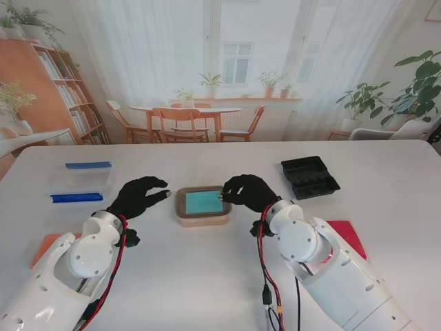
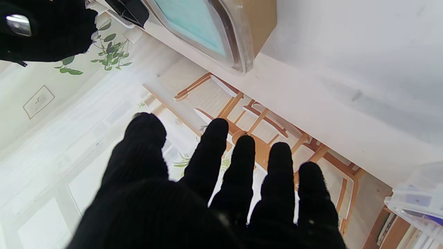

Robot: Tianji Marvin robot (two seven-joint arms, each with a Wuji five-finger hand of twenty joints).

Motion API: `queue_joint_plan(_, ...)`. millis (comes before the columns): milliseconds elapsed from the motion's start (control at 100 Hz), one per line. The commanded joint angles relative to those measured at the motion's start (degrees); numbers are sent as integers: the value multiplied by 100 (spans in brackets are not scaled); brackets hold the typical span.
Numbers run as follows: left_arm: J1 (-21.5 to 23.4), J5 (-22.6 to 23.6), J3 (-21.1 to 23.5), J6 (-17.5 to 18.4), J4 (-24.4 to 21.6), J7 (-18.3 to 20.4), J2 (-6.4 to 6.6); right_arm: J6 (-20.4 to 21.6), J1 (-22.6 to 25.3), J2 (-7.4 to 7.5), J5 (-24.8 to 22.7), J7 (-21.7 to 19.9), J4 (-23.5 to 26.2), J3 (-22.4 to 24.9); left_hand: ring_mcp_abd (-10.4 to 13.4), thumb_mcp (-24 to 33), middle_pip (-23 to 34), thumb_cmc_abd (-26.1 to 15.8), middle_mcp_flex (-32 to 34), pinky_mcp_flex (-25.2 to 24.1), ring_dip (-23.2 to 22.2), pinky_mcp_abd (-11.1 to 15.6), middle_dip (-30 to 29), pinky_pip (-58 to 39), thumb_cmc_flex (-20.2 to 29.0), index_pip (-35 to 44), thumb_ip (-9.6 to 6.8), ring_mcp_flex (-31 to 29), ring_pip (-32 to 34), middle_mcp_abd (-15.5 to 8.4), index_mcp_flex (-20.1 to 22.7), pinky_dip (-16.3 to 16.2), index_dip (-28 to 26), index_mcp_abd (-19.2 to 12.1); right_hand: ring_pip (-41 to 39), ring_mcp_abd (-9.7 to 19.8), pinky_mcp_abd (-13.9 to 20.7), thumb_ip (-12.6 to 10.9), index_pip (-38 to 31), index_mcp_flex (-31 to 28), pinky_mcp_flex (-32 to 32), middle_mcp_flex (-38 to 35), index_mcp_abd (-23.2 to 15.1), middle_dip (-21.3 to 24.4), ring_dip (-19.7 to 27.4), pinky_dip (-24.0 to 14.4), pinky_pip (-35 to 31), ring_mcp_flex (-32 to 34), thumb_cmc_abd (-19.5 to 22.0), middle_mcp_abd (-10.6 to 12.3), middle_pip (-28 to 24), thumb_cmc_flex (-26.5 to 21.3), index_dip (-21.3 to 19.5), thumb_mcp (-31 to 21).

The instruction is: Pair container bodies with their lids

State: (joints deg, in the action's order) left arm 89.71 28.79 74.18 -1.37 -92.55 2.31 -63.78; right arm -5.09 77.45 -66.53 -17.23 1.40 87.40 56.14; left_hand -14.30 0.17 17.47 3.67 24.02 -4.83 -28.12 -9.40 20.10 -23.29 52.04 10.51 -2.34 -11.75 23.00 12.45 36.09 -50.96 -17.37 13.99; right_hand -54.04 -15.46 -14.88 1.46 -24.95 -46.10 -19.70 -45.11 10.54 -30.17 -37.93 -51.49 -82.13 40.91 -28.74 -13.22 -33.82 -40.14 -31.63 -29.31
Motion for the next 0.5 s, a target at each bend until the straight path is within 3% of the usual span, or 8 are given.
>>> queue_joint_plan(0,132,-25,34,51,-93,12,25,-133,83,-5,74,-233,192,-78,7,-115,-150,-263,149,20,196,-1,-152,-20,252,-169,142,-136,-152,68,195,342,150,60,171,-218,-203,-121,-112,-395,-370,-508,50,146,104,226,-197,500,213,-122,236,-142,-41,169)
queue_joint_plan(100,278,-47,128,88,-222,11,26,-225,104,-16,242,-304,299,-226,33,-116,-227,-298,235,47,380,30,-258,37,280,-230,156,-161,-189,70,286,778,184,85,452,-379,-491,-102,-374,-734,-860,-1101,128,274,243,713,-231,1038,358,-216,516,-219,317,285)
queue_joint_plan(270,460,-70,245,145,-366,85,45,-307,24,-72,579,-377,300,-577,85,-144,-207,-257,187,14,428,70,-260,112,160,-246,159,-89,-205,-40,261,927,182,19,994,-518,-813,-125,-525,-956,-1295,-1624,260,491,557,1370,-116,1535,641,-329,882,-178,537,381)
queue_joint_plan(490,592,-84,374,184,-447,175,64,-431,-246,-150,1021,-595,32,-1055,145,-132,-207,-228,122,-16,472,99,-257,201,81,-235,140,-14,-254,-73,202,1001,153,-30,1725,-800,-1211,-119,-371,-807,-1056,-1572,314,640,906,2120,375,1235,770,-372,1150,-29,610,408)
